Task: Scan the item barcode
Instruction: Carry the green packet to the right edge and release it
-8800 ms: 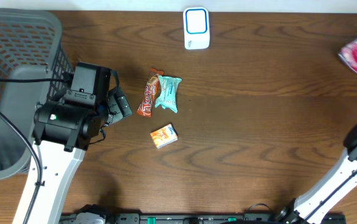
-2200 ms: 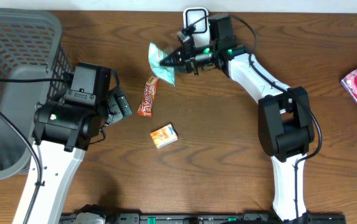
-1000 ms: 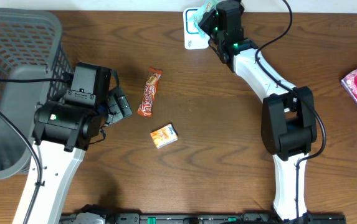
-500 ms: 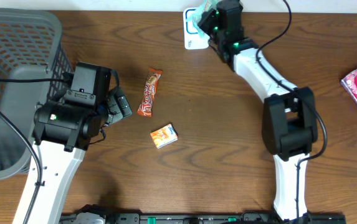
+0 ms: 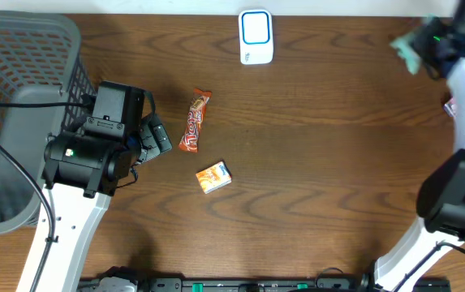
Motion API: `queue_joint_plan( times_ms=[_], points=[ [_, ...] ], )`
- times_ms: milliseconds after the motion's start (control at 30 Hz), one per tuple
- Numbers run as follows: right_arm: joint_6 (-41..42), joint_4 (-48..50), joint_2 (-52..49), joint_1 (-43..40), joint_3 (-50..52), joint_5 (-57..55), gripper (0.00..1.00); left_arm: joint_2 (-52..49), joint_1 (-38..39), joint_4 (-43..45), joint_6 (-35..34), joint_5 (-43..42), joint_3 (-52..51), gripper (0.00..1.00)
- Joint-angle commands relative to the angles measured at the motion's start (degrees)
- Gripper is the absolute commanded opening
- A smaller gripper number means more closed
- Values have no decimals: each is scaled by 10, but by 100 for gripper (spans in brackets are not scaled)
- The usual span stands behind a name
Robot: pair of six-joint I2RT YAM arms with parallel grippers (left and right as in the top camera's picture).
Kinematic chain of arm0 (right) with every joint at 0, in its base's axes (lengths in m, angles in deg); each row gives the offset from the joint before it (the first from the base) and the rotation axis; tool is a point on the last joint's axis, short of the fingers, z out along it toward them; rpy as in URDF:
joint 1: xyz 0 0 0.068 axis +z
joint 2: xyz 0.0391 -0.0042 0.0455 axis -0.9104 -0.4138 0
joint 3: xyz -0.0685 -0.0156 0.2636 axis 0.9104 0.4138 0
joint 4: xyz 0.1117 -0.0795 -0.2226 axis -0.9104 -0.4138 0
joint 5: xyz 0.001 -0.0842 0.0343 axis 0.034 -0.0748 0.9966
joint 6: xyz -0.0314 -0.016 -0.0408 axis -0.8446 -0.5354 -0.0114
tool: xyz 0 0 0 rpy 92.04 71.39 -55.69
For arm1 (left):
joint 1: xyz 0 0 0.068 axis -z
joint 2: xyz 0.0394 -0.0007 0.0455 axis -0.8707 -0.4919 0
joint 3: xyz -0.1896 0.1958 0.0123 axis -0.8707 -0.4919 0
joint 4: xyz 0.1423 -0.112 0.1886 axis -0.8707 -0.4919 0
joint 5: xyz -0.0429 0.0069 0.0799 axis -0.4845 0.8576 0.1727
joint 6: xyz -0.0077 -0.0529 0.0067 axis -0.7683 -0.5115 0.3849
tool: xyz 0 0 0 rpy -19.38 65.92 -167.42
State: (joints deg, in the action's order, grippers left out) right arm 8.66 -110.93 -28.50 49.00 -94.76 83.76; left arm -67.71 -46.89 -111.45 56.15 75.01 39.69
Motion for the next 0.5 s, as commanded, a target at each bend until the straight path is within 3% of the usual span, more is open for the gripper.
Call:
queue_joint_plan(
  times_ms=[0, 233, 467],
  points=[
    [-70, -26, -18, -37, -2, -3, 1, 0, -2, -2, -1, 3, 6, 98],
    [-56, -102, -36, -119, -1, -90, 1, 0, -2, -2, -1, 3, 6, 98],
    [-59, -124, -37, -201, -1, -105, 1, 0, -2, -2, -1, 3, 6, 98]
  ],
)
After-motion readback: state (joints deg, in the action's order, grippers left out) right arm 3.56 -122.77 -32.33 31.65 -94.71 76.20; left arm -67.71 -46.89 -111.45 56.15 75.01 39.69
